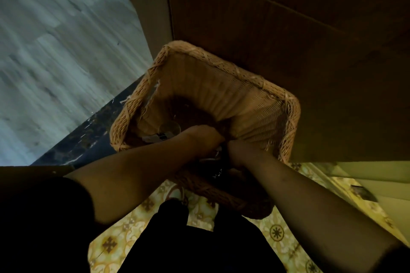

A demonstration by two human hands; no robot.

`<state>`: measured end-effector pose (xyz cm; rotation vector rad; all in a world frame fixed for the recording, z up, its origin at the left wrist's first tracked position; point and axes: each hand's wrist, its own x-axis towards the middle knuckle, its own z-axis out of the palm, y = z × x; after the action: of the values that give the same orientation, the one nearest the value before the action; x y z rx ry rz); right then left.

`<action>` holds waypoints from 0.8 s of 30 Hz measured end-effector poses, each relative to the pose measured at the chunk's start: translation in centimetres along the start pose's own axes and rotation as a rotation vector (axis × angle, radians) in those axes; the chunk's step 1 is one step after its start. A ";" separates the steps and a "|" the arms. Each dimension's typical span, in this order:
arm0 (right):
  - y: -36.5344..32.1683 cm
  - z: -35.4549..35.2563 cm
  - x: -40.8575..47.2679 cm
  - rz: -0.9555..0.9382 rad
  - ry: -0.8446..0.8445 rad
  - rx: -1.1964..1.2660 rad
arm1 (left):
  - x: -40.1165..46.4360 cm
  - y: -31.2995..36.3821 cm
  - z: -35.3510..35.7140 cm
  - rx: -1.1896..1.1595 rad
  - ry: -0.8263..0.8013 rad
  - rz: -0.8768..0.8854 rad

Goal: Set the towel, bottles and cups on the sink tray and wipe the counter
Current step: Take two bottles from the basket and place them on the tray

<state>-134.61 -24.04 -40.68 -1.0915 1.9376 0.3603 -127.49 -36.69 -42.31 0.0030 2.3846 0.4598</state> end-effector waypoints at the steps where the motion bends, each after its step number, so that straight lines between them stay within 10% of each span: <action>1: 0.1 -0.9 -0.8 -0.014 0.021 -0.016 | -0.9 0.1 -0.6 -0.048 0.045 -0.016; 16: -3.6 -13.6 -14.2 -0.509 0.505 -0.177 | -25.0 9.3 -5.9 -0.387 1.147 -0.511; 24: -12.7 -12.9 -22.7 -1.019 0.587 -0.214 | -39.8 20.0 0.2 -0.494 1.424 -0.985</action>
<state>-125.78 -26.46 -13.10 -2.3275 1.5272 -0.3686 -99.68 -22.93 -10.37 -2.2297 2.8918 0.6125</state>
